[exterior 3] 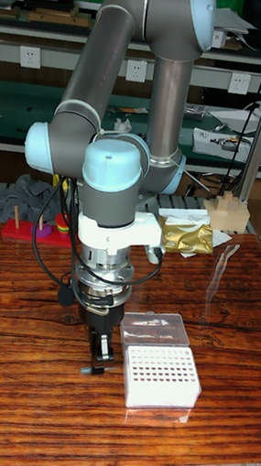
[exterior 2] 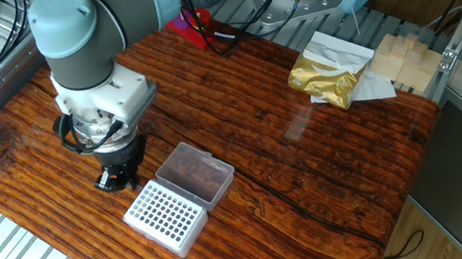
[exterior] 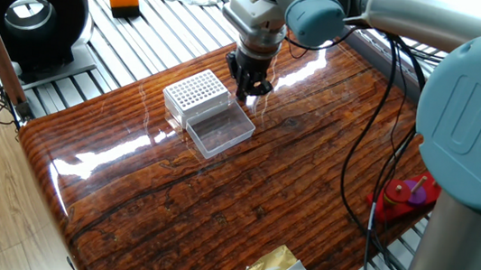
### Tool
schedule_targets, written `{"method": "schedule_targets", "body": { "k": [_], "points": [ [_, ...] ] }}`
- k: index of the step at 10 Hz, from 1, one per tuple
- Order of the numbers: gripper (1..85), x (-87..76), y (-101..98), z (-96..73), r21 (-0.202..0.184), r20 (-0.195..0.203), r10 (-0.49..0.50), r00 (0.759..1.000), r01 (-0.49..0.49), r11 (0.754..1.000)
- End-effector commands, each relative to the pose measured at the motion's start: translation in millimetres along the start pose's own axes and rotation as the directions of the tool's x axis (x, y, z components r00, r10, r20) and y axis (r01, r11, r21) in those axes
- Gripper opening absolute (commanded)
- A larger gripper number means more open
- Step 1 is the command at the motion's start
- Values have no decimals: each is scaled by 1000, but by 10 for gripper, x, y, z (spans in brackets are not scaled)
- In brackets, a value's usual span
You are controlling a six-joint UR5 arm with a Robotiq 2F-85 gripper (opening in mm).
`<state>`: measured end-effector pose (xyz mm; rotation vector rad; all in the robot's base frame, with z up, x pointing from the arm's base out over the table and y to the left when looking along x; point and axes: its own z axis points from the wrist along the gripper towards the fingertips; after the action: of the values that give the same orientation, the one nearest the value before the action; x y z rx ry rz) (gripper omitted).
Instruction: Insert a medium pipette tip into the holder for medium pipette tips
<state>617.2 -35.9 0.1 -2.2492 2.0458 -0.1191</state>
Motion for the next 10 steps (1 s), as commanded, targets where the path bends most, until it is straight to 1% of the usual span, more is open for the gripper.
{"method": "schedule_targets", "body": {
  "k": [1,4,7,10],
  "points": [
    [130,-4,-19,-46,9,7,16,1000,-17,1000],
    [133,-6,-34,-67,16,8,29,1000,-29,999],
    [133,-27,-35,-104,17,14,43,999,-44,999],
    [137,-26,-43,-146,15,10,51,999,-51,999]
  ]
}}
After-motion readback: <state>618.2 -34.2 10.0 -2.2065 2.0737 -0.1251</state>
